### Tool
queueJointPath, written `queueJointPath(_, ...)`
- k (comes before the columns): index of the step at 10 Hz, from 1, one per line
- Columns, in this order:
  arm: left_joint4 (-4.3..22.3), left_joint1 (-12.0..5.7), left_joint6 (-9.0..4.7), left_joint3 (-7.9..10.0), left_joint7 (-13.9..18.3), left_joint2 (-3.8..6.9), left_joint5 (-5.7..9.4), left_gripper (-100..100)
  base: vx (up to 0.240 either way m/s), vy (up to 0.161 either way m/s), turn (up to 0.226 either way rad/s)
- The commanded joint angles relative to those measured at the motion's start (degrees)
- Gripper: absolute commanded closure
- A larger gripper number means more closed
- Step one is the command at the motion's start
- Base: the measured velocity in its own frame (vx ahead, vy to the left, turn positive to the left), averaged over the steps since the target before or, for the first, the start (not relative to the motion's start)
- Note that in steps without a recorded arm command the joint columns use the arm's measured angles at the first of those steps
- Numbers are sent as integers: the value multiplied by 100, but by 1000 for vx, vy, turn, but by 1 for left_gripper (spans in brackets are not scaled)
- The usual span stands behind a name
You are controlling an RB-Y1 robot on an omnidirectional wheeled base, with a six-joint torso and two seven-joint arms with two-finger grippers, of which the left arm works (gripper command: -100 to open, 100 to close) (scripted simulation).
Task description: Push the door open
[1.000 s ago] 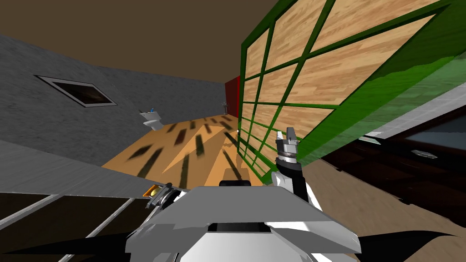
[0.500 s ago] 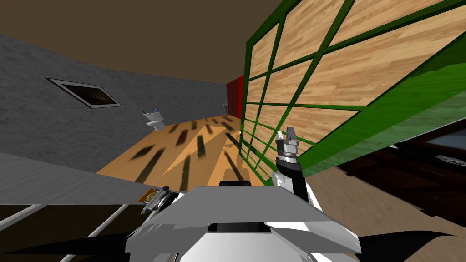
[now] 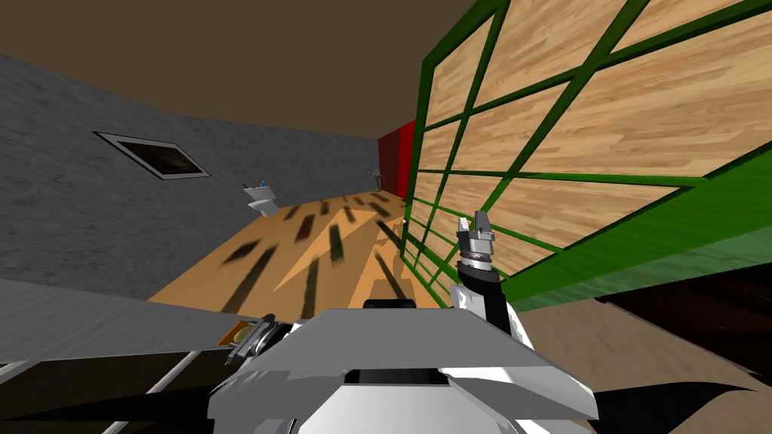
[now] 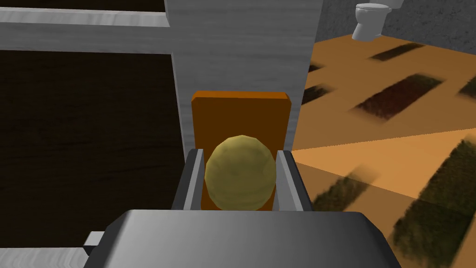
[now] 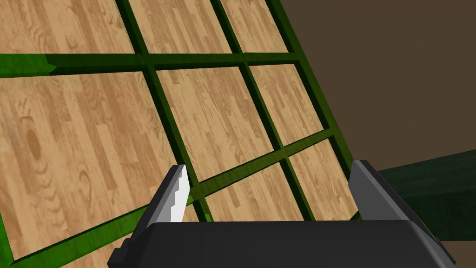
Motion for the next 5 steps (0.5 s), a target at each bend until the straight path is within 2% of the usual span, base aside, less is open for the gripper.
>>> queueJointPath(1, -9, 40, -40, 122, -6, 46, 56, 100, 179, 168, 69)
queueJointPath(5, 34, 117, -75, 425, -45, 100, 205, 100, 144, 196, 66)
